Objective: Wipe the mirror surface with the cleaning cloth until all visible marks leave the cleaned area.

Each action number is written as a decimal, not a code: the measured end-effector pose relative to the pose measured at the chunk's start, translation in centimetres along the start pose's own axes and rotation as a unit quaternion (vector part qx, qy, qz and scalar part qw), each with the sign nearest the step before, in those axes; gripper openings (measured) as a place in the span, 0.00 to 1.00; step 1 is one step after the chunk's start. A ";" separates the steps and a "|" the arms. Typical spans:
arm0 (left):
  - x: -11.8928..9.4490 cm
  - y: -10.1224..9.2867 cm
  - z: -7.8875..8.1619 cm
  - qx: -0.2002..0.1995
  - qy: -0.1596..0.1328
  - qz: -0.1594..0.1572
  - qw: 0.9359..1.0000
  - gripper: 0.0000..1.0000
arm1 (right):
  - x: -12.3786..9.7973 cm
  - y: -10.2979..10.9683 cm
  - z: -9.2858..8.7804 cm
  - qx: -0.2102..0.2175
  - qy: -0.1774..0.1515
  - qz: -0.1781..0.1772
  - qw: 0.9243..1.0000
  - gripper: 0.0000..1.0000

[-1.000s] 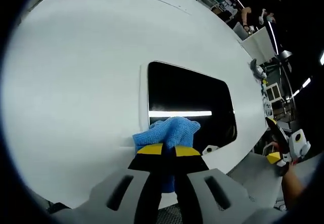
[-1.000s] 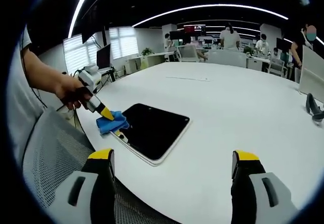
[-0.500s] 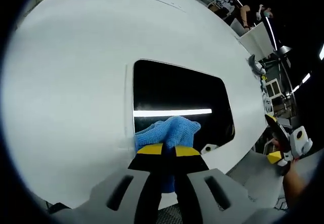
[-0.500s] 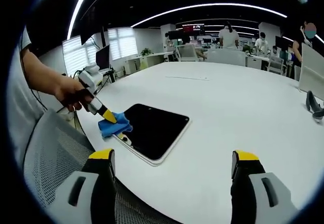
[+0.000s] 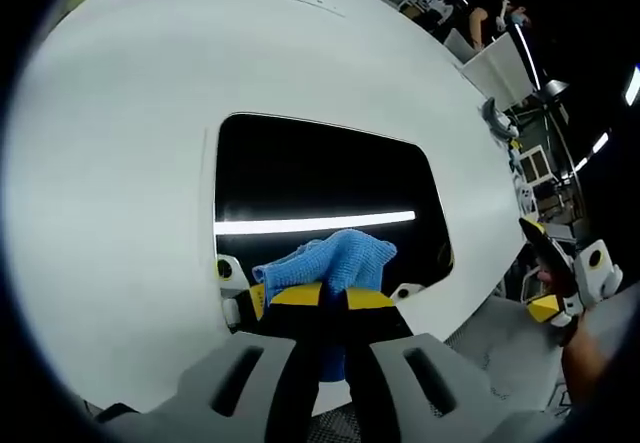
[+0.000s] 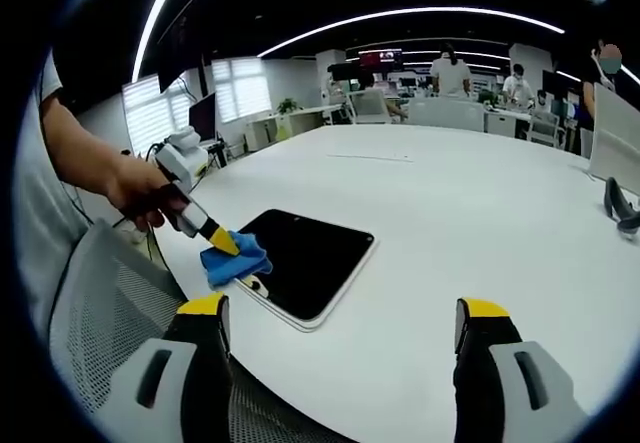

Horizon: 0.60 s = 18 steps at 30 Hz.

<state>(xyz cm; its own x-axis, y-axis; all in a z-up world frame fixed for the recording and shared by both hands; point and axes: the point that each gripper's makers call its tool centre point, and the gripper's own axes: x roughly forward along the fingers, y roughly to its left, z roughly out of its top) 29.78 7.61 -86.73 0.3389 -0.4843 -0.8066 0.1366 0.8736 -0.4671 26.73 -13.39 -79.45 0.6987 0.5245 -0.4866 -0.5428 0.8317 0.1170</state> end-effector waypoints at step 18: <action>1.8 -3.5 -0.3 0.019 0.002 -0.008 1.000 0.03 | 0.1 -0.1 -0.3 -0.008 0.010 -0.001 1.000 0.91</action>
<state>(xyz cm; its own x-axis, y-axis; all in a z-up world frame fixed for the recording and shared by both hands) 29.65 3.65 -86.70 0.3320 -0.4979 -0.8012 0.1767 0.8671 -0.4657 26.66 -13.47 -79.76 0.6909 0.5182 -0.5041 -0.5479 0.8302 0.1024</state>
